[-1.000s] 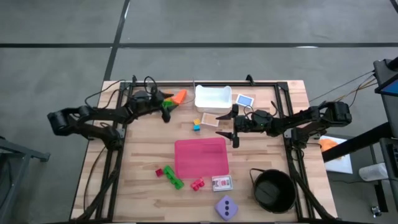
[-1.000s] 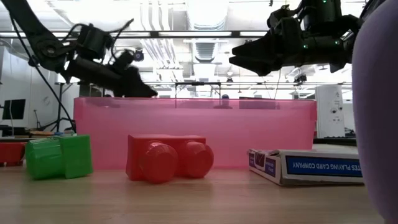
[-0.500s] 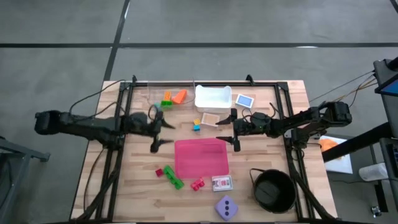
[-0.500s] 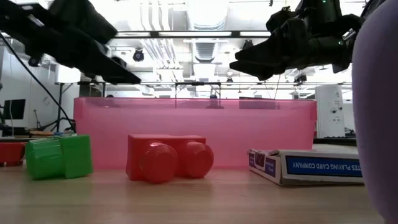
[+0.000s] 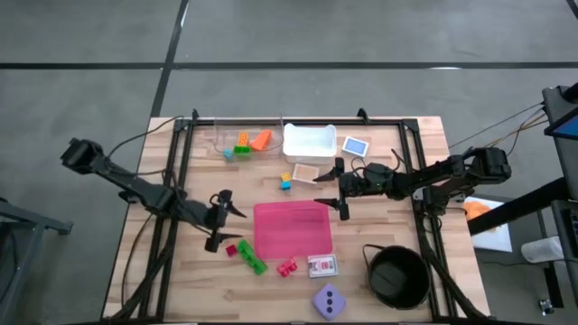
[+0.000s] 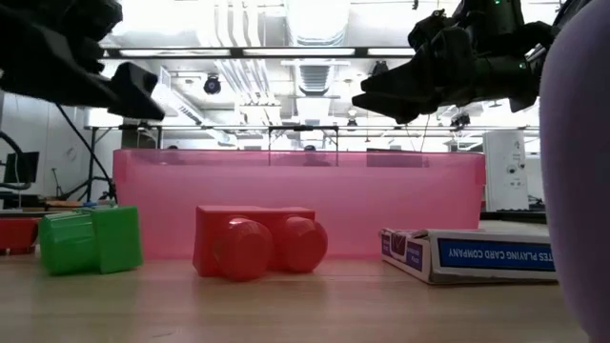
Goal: Pick & Place Toys
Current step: Put the green game piece into the transparent bin
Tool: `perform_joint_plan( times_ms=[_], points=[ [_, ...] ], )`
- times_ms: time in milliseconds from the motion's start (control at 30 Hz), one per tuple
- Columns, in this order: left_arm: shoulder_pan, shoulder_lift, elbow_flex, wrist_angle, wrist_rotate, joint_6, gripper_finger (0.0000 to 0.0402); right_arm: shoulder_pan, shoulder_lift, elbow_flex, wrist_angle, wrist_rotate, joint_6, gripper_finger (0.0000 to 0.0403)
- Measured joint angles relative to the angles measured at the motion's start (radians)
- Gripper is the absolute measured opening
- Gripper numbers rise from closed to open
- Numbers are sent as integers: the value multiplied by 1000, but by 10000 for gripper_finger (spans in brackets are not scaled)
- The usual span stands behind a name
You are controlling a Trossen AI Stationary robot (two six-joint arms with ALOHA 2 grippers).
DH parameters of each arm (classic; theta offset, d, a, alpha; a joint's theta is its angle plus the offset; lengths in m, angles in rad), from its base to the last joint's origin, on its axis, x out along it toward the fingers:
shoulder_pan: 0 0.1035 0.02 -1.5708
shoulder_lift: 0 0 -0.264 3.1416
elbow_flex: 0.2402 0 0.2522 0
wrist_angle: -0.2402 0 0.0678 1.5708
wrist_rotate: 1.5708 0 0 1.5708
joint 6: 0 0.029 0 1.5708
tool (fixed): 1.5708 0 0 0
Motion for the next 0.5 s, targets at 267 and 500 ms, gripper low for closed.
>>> perform_joint_plan(
  times_ms=[267, 500],
  points=[
    [-13, 161, 1, 0, 10, -50, 291, 0, 0, 0, 0, 0, 3, 302],
    [-30, 307, 76, -5, 31, -69, 291, 0, 0, 0, -5, 0, 4, 302]
  ],
)
